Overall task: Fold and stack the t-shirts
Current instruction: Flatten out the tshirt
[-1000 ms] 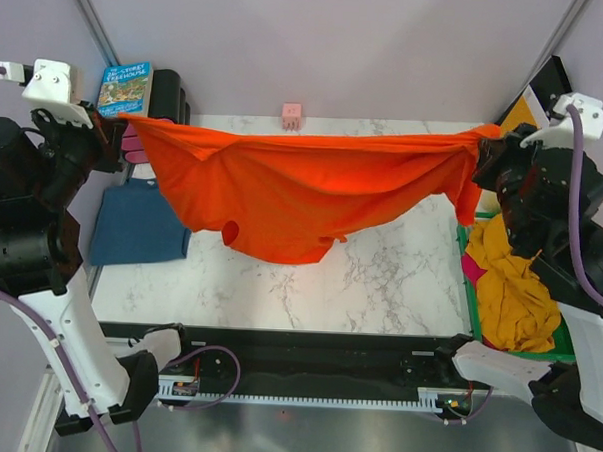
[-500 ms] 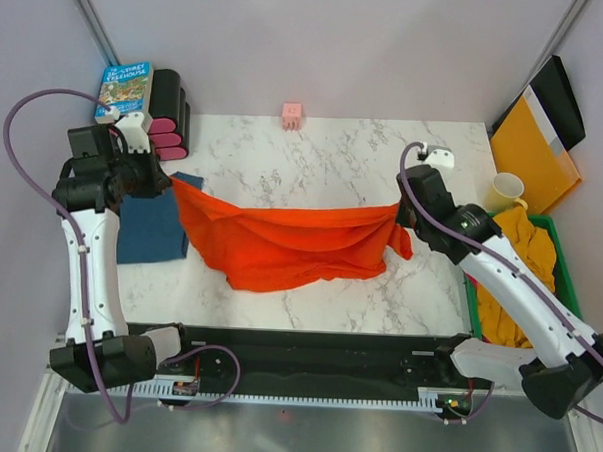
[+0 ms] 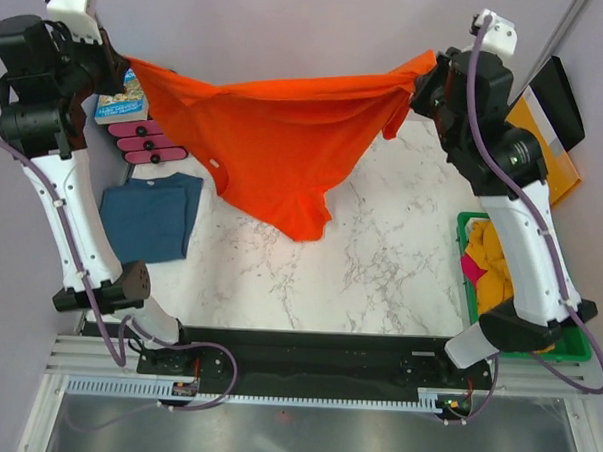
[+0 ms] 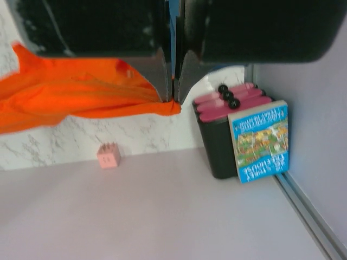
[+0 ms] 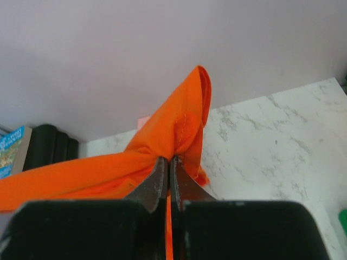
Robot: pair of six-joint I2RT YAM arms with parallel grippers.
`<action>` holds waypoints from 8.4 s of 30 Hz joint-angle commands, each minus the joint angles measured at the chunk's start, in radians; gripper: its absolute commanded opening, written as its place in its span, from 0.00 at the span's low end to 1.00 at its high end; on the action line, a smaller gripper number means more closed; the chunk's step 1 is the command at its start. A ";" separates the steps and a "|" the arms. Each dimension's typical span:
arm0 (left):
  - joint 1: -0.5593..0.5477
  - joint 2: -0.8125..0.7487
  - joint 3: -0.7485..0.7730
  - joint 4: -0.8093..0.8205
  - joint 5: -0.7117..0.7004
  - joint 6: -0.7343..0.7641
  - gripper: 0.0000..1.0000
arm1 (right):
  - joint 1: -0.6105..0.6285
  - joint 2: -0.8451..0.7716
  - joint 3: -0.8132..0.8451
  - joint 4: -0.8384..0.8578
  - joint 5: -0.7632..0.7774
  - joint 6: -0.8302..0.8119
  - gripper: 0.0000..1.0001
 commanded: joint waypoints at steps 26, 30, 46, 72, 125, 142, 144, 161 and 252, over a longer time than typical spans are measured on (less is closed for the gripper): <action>0.013 -0.793 -0.512 -0.041 0.024 -0.031 0.02 | 0.018 -0.638 -0.541 -0.181 0.098 -0.035 0.00; 0.013 -0.800 -0.652 -0.019 0.040 -0.028 0.02 | 0.018 -0.635 -0.698 -0.119 0.091 -0.027 0.00; -0.002 -0.502 -1.270 0.389 0.026 0.116 0.02 | 0.015 -0.317 -1.085 0.204 0.046 0.120 0.00; -0.111 -0.480 -1.389 0.467 -0.040 0.070 0.02 | 0.013 -0.200 -1.186 0.214 -0.041 0.261 0.51; -0.148 -0.518 -1.446 0.439 -0.080 0.053 0.02 | -0.074 -0.108 -1.469 0.482 -0.110 0.372 0.33; -0.151 -0.540 -1.465 0.430 -0.091 0.055 0.02 | -0.120 -0.114 -1.558 0.545 -0.180 0.387 0.03; -0.149 -0.541 -1.465 0.432 -0.089 0.053 0.02 | -0.120 -0.132 -1.563 0.547 -0.180 0.385 0.00; -0.149 -0.633 -1.253 0.320 -0.055 -0.023 0.02 | -0.091 -0.535 -1.052 0.174 -0.123 0.080 0.00; -0.300 -0.745 -0.432 0.103 -0.270 0.069 0.02 | -0.088 -0.545 -0.418 0.071 -0.012 -0.175 0.00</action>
